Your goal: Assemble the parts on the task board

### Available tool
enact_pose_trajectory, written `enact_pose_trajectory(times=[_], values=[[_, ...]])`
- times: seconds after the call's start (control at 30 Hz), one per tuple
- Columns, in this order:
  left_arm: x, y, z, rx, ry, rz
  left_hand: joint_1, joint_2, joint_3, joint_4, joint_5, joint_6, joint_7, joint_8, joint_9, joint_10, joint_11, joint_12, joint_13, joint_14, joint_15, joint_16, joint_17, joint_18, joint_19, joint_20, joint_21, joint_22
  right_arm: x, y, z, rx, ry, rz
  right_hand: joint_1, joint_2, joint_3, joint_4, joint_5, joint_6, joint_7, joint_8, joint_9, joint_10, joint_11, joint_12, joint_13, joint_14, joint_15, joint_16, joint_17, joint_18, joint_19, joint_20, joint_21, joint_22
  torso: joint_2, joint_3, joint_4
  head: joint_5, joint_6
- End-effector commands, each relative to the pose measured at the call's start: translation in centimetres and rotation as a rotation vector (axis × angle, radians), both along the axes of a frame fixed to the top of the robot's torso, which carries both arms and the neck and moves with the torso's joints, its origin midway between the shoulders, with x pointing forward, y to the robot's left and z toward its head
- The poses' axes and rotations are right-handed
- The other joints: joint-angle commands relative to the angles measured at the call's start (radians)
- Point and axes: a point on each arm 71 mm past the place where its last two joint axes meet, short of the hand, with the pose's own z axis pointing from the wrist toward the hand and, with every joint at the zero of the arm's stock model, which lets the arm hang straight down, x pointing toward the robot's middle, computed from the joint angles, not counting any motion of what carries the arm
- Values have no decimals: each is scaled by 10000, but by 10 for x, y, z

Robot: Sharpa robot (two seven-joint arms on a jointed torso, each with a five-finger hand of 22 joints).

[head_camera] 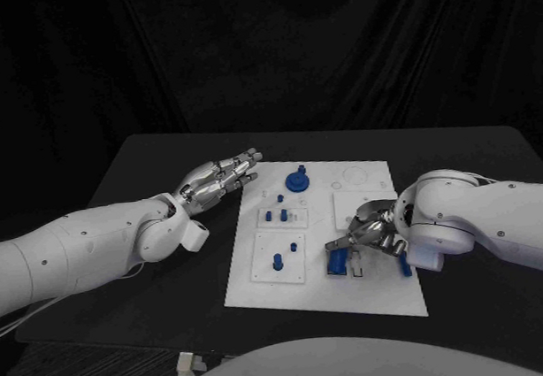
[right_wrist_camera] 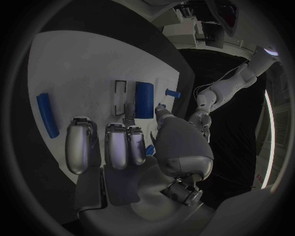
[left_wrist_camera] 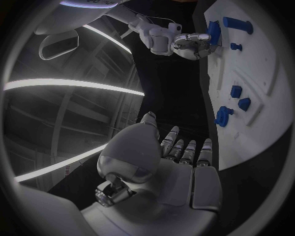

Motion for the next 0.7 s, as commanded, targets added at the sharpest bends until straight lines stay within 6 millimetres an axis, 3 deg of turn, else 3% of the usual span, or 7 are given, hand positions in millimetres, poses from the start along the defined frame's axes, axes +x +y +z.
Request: enact_pose_trajectory(times=[0.03, 0.1, 0.17, 0.23, 0.3, 0.57, 0.7], values=[[-1, -1, 5, -580, -462, -44, 109, -4, 22, -34, 73, 96, 16, 59, 12, 5, 44, -17, -10, -5, 88, -37, -16, 146, -13, 78, -27, 12, -3, 1, -2, -213, 200, 199, -77, -179, -324, 51, -740, -216, 41, 72, -18, 1058, 93, 25, 2635, 806, 77, -52, 1432, 167, 357, 88, -71, 2092, 1, 0, 2, 4, 1], [-1, -1, 5, -578, -458, -44, 109, -4, 22, -34, 73, 96, 16, 59, 12, 5, 44, -17, -10, -5, 88, -37, -16, 146, -13, 78, -27, 12, -3, 1, -2, -211, 209, 221, -138, -299, -477, 102, -947, -402, 71, 79, 0, 1058, 114, 25, 2635, 804, 92, -56, 1426, 170, 352, 97, -88, 2088, -1, 0, 1, 8, 1], [-1, -1, 5, -577, -454, -45, 117, -6, 26, -46, 88, 116, 19, 64, 15, 4, 46, -17, -10, -5, 90, -37, -16, 145, -12, 80, -26, 13, -3, 1, -2, -203, 203, 218, -345, -651, -799, 389, -993, -861, 143, 100, 84, 1058, 160, 25, 2635, 802, 132, -57, 1425, 178, 334, 116, -132, 2075, 2, -1, 2, 9, 1], [-1, -1, 5, -576, -450, -47, 117, -6, 26, -46, 88, 116, 19, 64, 15, 4, 46, -17, -10, -5, 90, -37, -16, 145, -12, 80, -26, 13, -3, 1, -2, -193, 179, 191, -378, -786, -1000, 645, -991, -1224, 185, 205, 226, 1058, 218, 25, 2635, 802, 162, -54, 1432, 177, 333, 146, -138, 2074, 1, -1, 3, 16, 1], [-1, -1, 5, -575, -443, -50, 123, -9, 29, -55, 97, 156, 21, 73, 20, 6, 49, -17, -9, -5, 91, -37, -16, 144, -13, 81, -27, 11, -3, 1, -2, -200, 41, 121, -245, -781, -1332, 948, -994, -1792, 261, 496, 513, 1058, 286, 25, 2635, 806, 205, -38, 1462, 175, 327, 213, -155, 2071, 2, -1, 3, 34, 1], [-1, 0, 4, -572, -426, -56, 136, -11, 38, -77, 110, 274, 45, 104, 36, 3, 74, -18, -10, -5, 93, -37, -16, 143, -12, 86, -26, 13, 2, -8, 3, 108, -852, -543, -615, -661, -1903, 997, -986, -2504, 329, 969, 819, 1058, 312, 25, 2635, 843, 260, 61, 1650, 176, 338, 244, -132, 2081, 0, -1, 1, 88, 1], [-1, 1, 5, -553, -434, -24, 139, -12, 41, -86, 113, 329, 58, 119, 43, 2, 90, -18, -10, -5, 90, -37, -16, 143, -12, 87, -26, 13, 5, -16, 10, 659, -1655, -985, -850, -245, -1987, 986, -980, -2546, 308, 1300, 908, 1058, 292, 25, 2635, 883, 252, 163, 1838, 146, 398, 243, 6, 2127, -7, 2, -3, 99, 1]])
